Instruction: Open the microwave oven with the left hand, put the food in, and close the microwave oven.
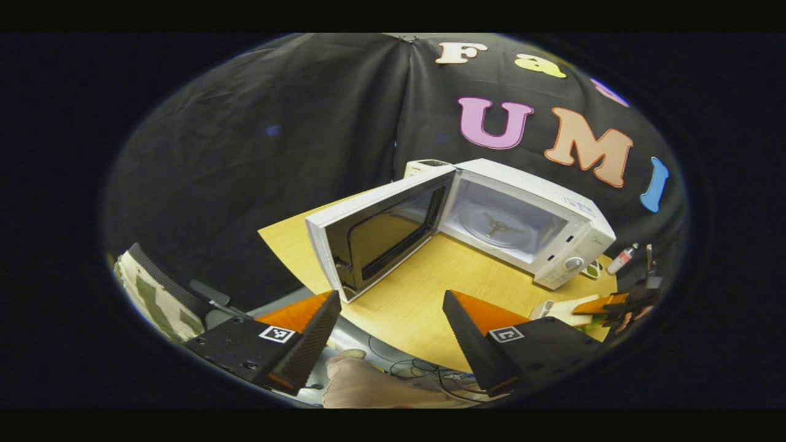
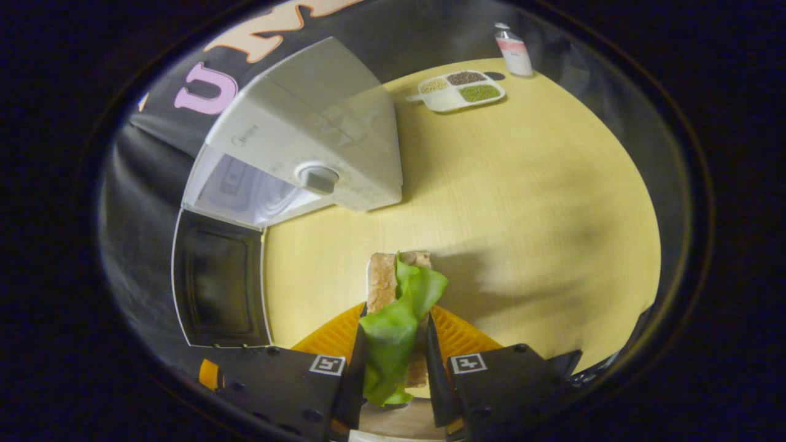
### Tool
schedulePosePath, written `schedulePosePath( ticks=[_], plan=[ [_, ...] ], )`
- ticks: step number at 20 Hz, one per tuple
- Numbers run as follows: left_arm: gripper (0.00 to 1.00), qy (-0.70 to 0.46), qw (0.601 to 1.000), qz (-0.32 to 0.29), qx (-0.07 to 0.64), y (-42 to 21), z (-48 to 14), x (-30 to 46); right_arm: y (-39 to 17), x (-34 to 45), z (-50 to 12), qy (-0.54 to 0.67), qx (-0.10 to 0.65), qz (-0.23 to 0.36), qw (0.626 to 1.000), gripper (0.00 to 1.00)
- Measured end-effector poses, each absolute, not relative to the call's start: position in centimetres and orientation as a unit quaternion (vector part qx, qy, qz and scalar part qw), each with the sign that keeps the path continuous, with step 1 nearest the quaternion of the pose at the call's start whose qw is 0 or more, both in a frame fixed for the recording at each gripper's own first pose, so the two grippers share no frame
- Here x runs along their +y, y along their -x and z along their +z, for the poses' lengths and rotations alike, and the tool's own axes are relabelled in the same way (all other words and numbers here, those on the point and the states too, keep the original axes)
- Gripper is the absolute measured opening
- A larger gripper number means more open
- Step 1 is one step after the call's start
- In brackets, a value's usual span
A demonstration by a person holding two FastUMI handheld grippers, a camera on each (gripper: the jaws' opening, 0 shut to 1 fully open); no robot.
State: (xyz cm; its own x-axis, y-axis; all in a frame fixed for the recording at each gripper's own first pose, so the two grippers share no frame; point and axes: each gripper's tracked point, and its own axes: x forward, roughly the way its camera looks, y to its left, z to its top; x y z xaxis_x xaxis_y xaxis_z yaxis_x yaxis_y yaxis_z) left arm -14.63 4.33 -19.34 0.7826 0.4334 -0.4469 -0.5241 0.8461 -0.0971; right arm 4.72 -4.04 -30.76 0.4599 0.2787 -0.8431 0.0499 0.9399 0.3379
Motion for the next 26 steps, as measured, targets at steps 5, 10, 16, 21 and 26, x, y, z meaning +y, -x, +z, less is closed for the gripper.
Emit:
schedulePosePath(
  ticks=[5, 10, 16, 21, 26],
  plan=[
    [0.99, 0.077, 0.956, 0.207, 0.195, 13.4, -18.0, 7.4, -2.9, -0.6, -27.3, -0.251, 0.474, 0.058, 0.842, 0.42],
    [0.98, 0.051, 0.968, 0.182, 0.165, 13.6, -16.3, 11.1, -0.7, 7.5, -26.4, -0.32, 0.455, 0.105, 0.824, 0.47],
    [0.96, 0.037, 0.974, 0.181, 0.129, 14.0, -14.2, 16.1, -0.7, 17.4, -25.5, -0.376, 0.426, 0.159, 0.807, 0.47],
    [0.98, 0.026, 0.977, 0.174, 0.118, 14.4, -13.7, 18.8, -4.5, 21.8, -26.0, -0.435, 0.384, 0.148, 0.801, 0.47],
    [0.98, 0.028, 0.977, 0.179, 0.109, 14.6, -13.3, 21.1, -10.3, 23.9, -26.1, -0.457, 0.326, 0.126, 0.818, 0.47]
  ],
)
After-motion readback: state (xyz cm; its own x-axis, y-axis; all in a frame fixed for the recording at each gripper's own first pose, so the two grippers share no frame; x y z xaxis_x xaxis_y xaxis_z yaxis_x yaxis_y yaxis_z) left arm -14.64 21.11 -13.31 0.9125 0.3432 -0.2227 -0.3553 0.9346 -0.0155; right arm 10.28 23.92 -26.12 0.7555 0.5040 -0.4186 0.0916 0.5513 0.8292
